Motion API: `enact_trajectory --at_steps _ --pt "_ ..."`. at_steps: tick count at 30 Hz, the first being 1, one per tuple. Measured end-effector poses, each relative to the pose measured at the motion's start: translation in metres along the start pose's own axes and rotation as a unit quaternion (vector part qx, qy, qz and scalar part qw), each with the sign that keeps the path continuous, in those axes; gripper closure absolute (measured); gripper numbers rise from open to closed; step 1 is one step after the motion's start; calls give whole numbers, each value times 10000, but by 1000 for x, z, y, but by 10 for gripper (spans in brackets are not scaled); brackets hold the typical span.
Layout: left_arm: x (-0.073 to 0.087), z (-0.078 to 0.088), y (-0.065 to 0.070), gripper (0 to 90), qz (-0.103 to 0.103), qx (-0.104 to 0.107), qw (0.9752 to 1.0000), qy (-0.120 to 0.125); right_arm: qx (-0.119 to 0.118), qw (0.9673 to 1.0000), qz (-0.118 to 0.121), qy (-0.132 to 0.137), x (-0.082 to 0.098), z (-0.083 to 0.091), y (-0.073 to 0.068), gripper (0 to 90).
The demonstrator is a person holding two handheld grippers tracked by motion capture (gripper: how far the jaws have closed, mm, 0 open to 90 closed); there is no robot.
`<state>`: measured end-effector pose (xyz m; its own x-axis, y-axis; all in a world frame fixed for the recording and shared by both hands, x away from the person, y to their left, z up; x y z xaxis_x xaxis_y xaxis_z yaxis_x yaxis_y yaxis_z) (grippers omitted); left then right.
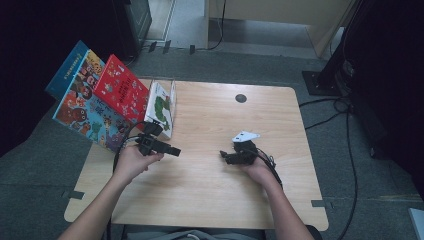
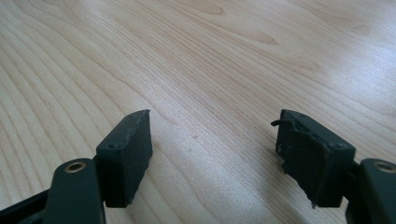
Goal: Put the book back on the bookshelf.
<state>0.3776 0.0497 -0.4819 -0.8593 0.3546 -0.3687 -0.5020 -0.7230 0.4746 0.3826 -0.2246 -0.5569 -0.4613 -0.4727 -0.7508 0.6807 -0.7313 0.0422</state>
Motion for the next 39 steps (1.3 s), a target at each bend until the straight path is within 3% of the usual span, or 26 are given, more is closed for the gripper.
enact_trajectory --at_steps 3,6,11,28,39 --pt "2 -9 -2 398 42 45 10000 -19 0 10000 -8 3 0 0 0 268" --pt "4 -15 -2 395 -121 -106 9999 -56 0 10000 1 -4 0 0 0 267" --pt "5 -22 -2 395 -79 122 9999 76 24 10000 -27 -7 0 0 -1 266" --pt "11 -46 -5 396 -299 -120 9995 -24 53 10000 -55 -15 2 3 -10 254" --pt "12 -56 -3 397 -417 -67 9991 -48 54 10000 -46 -27 5 6 -15 240"
Point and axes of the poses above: each handheld gripper's, and its own axes: z roughly backward along the jaws, x roughly out of its underside, y roughly to its right, the point moved 5 cm from there along -z, roughly forward along the jaws, and after that the axes turned 5 degrees about z, right-handed, at the moved point
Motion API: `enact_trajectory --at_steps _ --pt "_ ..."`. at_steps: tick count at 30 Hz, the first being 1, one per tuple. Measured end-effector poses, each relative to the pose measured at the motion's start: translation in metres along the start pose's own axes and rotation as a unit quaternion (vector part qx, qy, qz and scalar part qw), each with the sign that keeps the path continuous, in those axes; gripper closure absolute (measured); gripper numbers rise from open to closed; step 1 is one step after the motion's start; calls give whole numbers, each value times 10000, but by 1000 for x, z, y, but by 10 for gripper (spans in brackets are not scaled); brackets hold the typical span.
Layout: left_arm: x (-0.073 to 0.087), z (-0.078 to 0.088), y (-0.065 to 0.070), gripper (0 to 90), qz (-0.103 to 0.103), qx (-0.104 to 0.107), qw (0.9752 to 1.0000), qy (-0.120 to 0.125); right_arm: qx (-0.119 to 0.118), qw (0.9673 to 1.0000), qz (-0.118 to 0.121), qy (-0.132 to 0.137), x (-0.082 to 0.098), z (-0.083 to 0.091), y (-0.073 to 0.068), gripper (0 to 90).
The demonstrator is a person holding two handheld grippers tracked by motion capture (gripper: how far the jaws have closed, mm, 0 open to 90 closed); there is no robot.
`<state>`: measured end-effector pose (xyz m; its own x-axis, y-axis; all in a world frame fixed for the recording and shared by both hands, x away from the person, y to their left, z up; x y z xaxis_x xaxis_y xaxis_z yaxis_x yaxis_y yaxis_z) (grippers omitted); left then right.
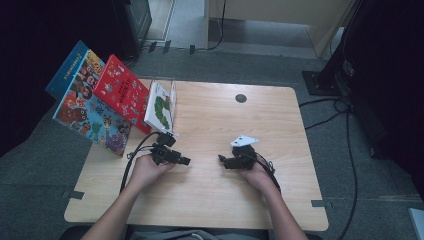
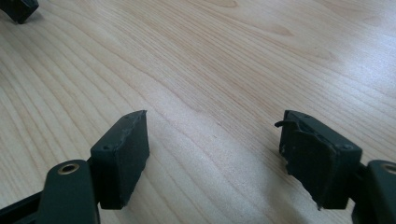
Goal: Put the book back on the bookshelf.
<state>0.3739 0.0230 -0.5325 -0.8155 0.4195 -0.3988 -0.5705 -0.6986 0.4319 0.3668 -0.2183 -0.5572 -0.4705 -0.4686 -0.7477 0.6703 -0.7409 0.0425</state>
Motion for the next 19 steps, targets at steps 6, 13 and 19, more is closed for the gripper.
enact_trajectory --at_steps 6,13,19 --pt "1 0 1 392 -27 16 10000 37 11 10000 -6 6 1 1 -1 239" --pt "2 0 0 388 12 91 9998 163 -1 10000 4 4 1 1 -2 238" --pt "3 0 0 385 -10 95 9998 164 0 10000 2 4 1 1 -2 238"
Point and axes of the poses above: each handheld gripper's, and its own axes: z roughly backward along the jaws, x roughly out of its underside, y roughly to its right, the point moved 5 cm from there along -z, roughly forward along the jaws, and after that the axes turned 5 degrees about z, right-handed, at the moved point
